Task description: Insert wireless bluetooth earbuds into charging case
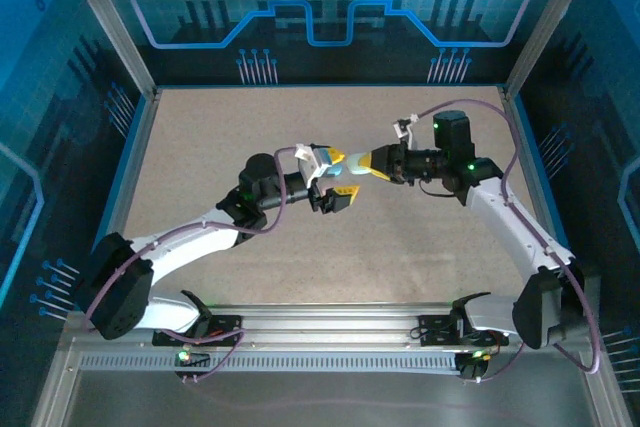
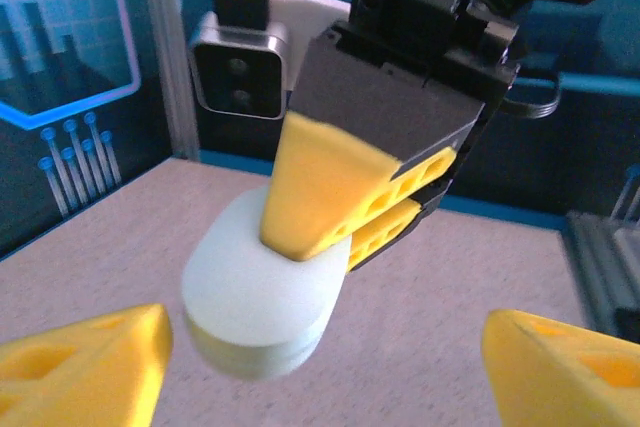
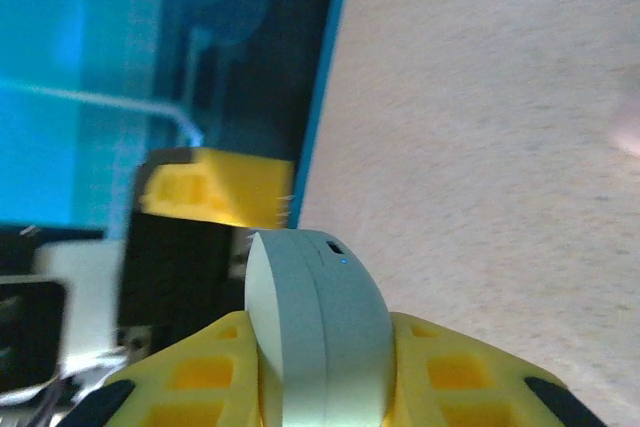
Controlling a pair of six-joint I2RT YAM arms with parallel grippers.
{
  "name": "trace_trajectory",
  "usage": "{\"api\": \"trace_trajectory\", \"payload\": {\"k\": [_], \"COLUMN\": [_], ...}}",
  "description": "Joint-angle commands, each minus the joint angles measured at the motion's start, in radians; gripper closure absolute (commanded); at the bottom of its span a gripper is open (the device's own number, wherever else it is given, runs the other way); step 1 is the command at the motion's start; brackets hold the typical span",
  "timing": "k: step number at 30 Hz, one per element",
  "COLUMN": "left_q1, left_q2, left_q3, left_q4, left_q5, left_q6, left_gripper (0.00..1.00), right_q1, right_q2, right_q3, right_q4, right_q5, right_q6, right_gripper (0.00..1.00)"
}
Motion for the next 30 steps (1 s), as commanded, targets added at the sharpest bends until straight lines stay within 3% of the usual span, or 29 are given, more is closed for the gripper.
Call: {"api": "trace_trajectory", "payload": {"k": [1,3,5,11,17,24,27,30], "left_q1": [-0.003,-0.004,-0.003,0.015,0.086,0.210,0.266,0.360], "left_q2": [-0.091,-0.137,-0.185,-0.268,-0.314,-0.364,-0.388,-0.392], "left_q3": [-0.083,-0.141,-0.191,-0.228,-0.265,-0.318,-0.308,-0.310], "left_q4": [-0.035,-0.010,0.007,-0.069,-0.113,-0.178,-0.284,-0.361], "left_q5": [-0.124,-0.194,-0.300,-0.563,-0.665,-0.750,-0.853,-0.882], "left_q6": [0.031,0.014,-0.005,-0.039,-0.132,-0.230,-0.224,-0.210], "left_gripper": [0.11,0.11,0.01,0.01,0.01,0.01,0.01,0.01], "right_q1": [-0.037,-0.034,-0.015,0.060,0.095,0.093,0.077,0.060], "right_q2": [0.026,0.092,0.183,0.392,0.496,0.427,0.304,0.173], "right_q3": [-0.089,-0.122,-0.134,-0.133,-0.120,-0.100,-0.074,-0.056], "right_q4": [0.035,0.069,0.102,0.173,0.180,0.011,-0.118,-0.196], "right_q5": [0.175,0.213,0.226,0.240,0.286,0.444,0.623,0.921], "right_q6": [-0.012,-0.032,-0.060,-0.091,-0.116,-0.192,-0.242,-0.325], "right_gripper": [0.86,0.86,0.87,0.85,0.80,0.47,0.31,0.25]}}
